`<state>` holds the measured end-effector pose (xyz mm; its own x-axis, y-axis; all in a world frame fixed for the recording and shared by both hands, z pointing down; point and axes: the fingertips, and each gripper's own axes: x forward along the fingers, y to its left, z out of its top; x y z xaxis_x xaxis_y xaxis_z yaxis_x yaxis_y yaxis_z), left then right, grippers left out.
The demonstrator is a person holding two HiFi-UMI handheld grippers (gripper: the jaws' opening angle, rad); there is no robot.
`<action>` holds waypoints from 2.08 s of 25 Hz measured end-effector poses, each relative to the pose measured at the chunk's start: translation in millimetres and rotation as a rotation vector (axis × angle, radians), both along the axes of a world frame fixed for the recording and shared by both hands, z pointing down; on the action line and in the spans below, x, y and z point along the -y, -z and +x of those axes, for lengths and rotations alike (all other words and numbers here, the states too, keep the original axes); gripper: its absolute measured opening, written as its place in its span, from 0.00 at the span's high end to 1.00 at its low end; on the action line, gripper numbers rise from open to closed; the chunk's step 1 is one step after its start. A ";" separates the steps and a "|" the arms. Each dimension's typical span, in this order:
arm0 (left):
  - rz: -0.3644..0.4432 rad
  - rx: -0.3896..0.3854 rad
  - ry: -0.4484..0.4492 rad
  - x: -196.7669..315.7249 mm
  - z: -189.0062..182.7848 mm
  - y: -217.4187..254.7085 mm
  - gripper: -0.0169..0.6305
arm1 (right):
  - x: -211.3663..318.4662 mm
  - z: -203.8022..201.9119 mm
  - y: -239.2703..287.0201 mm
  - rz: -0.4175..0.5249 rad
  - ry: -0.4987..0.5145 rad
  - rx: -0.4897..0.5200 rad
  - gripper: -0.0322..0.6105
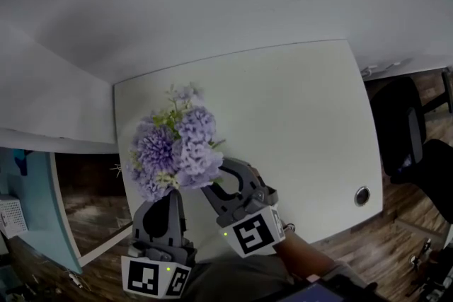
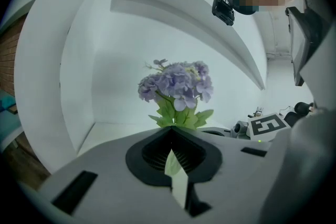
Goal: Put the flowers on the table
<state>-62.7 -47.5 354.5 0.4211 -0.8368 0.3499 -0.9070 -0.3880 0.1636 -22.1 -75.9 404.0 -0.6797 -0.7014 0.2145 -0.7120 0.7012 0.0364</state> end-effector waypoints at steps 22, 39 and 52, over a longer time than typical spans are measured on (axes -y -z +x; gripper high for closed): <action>-0.008 0.001 0.005 1.9 -11.3 -9.7 0.96 | 4.4 7.6 -8.9 -0.010 -0.035 -0.029 0.72; -0.001 0.010 0.012 -1.4 -8.0 -5.5 0.96 | 0.8 1.1 -6.4 -0.020 0.017 -0.025 0.68; 0.026 0.014 0.018 -3.3 -6.6 0.8 0.96 | -1.9 5.3 1.1 -0.015 0.018 -0.008 0.68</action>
<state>-69.3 -44.2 353.7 0.4008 -0.8531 0.3340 -0.9162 -0.3752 0.1408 -16.8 -74.0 402.9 -0.6904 -0.6857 0.2306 -0.6991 0.7143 0.0310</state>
